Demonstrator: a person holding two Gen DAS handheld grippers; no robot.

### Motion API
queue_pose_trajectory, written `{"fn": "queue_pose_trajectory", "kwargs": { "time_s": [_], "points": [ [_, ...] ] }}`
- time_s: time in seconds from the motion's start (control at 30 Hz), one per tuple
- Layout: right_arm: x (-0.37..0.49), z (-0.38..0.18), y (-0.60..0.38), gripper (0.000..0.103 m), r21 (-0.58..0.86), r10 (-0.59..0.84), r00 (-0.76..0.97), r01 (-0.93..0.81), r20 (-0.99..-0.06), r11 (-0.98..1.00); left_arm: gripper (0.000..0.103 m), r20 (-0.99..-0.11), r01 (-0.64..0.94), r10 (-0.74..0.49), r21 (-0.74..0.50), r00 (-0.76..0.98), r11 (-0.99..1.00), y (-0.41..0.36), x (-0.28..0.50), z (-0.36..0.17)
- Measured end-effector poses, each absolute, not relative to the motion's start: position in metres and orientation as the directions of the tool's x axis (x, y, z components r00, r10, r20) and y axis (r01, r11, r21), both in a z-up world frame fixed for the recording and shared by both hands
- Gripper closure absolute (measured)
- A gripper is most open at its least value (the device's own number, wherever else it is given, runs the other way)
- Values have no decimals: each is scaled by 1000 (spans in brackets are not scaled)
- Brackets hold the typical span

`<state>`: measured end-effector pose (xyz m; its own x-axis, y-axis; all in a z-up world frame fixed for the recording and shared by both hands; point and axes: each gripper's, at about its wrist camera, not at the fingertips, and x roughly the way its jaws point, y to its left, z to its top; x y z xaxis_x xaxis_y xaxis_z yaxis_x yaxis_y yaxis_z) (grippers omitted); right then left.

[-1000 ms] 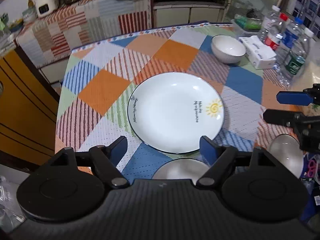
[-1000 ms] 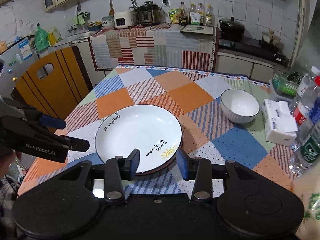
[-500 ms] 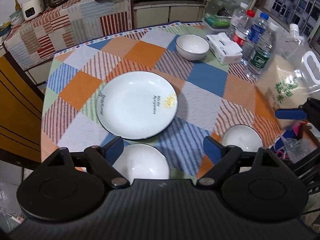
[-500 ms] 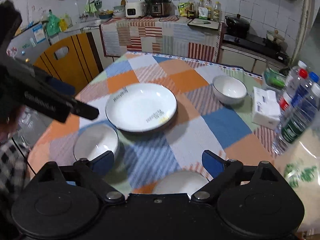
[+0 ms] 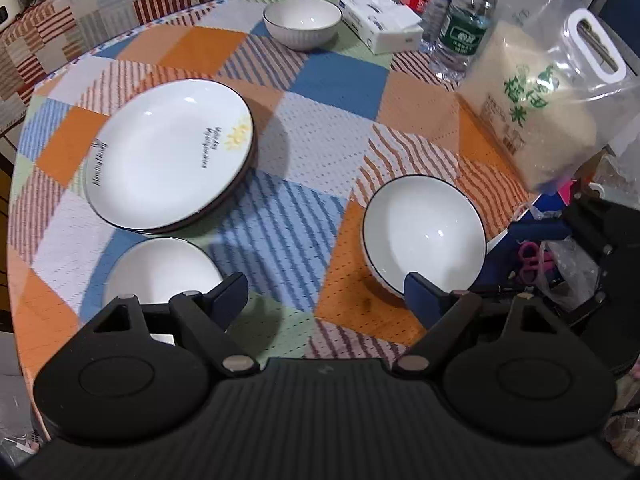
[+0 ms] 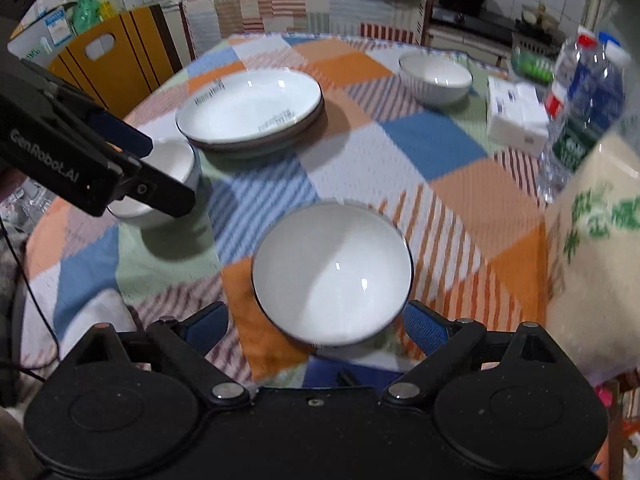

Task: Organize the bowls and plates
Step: 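Withdraw the left gripper and move both grippers toward the white bowls, then grasp the rim of a white bowl with the left gripper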

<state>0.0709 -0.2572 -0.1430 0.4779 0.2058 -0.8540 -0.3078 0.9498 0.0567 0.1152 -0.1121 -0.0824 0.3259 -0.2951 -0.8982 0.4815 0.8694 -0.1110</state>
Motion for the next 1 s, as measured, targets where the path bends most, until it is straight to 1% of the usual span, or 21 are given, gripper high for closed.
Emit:
{"fn": "queue_pose_trajectory", "kwargs": {
  "time_s": [0.2,0.4,0.53,0.63,0.7,0.73,0.8,0.87,1.0],
  "points": [
    [72,-173,-258,6,63,189,482,-266,-856,962,20,-909,495,-297,-121,294,860,-129,115,-104],
    [75,-193,-256,7,53,184,496,-265,-849,963,21,-911,486,-297,-129,286,864,-141,119,-123],
    [79,-203,-256,7,47,176,533,-247,-828,968,28,-906,478,-311,-146,286,866,-149,122,-136],
    [81,-209,-256,7,57,179,560,-229,-809,972,40,-904,479,-314,-146,292,866,-155,123,-147],
    [82,-212,-257,7,72,188,575,-218,-796,973,54,-902,483,-322,-154,287,862,-158,124,-154],
    [82,-213,-257,7,82,193,580,-213,-792,974,58,-901,485,-328,-161,283,860,-159,124,-156],
    [80,-214,-257,7,91,199,595,-206,-779,974,81,-901,482,-337,-176,271,858,-161,125,-163],
    [79,-216,-256,7,88,201,606,-211,-769,973,85,-898,475,-356,-202,260,857,-161,125,-167],
    [80,-220,-258,7,101,212,621,-209,-755,973,85,-898,484,-342,-177,278,857,-165,123,-167]
  ]
}}
